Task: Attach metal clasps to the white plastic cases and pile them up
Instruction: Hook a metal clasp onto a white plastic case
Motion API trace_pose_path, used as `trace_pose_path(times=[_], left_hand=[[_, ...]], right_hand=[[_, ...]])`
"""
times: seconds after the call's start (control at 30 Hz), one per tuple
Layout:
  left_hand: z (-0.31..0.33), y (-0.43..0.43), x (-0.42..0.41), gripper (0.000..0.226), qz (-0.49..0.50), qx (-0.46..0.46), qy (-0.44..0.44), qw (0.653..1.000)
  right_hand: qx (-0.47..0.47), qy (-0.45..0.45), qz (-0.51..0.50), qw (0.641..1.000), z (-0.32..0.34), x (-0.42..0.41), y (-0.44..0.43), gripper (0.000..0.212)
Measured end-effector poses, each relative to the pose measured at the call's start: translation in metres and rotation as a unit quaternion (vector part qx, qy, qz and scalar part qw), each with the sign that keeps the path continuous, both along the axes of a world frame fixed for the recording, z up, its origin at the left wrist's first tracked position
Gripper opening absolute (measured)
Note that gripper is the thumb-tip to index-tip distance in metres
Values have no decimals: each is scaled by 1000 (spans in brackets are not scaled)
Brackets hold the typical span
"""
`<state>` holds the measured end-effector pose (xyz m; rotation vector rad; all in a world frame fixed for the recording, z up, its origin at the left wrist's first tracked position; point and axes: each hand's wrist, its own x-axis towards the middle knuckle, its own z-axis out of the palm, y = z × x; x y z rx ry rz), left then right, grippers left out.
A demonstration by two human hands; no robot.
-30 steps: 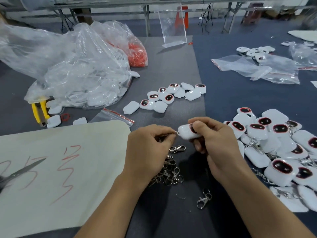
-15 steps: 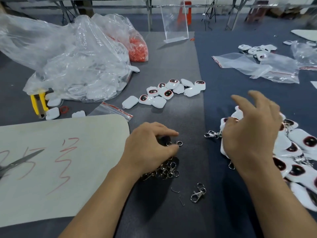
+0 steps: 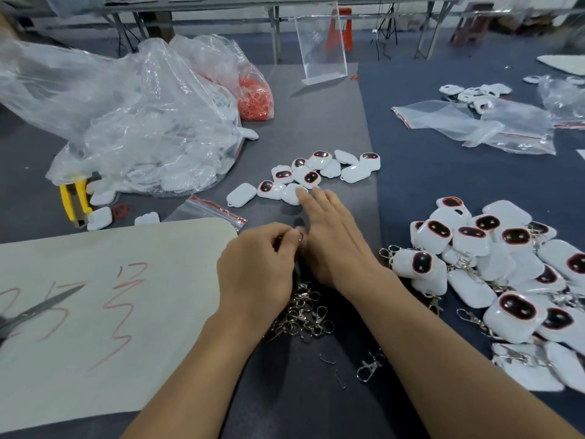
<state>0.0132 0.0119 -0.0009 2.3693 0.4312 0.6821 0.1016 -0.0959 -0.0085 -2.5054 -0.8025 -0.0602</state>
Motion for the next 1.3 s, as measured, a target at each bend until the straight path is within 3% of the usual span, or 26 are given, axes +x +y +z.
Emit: trace_pose_path(times=[0.13,0.27,0.4,0.5,0.6,0.77,0.87,0.97,1.2,1.3], left_hand=[[2,6,1,7,-23,-62,-18,998],[2,14,2,13,-24,-60,-29,997],[2,12,3,28,-33,-41,-25,998],[4,8,3,35,-70,-90,-12,993],[5,2,1,24,-84,-129,-8,988],[4,-1,-2,19,-110,-148,2,983],[4,0,-4,15,-112,-121,2,986],[4,-1,-6,14,-130,-110,-18,985],[9,0,-2,29,-200,-182,-102,957],[8,-2,0,24,-196,-132,-93,967]], right_hand=[[-46,-2,8,999,-3,20,22,59],[76,24,-37,996,-1,22,17,18],[106,44,-54,992,-2,12,-1,27],[255,54,-117,958,-1,-6,-17,27],[365,103,-165,910,-1,-24,-38,26],[311,191,-83,927,3,-45,-60,7],[245,161,-55,955,9,-48,-58,23],[240,152,-39,958,11,-50,-55,20],[402,237,-11,884,12,-48,-56,17],[403,236,-24,884,10,-48,-57,8]])
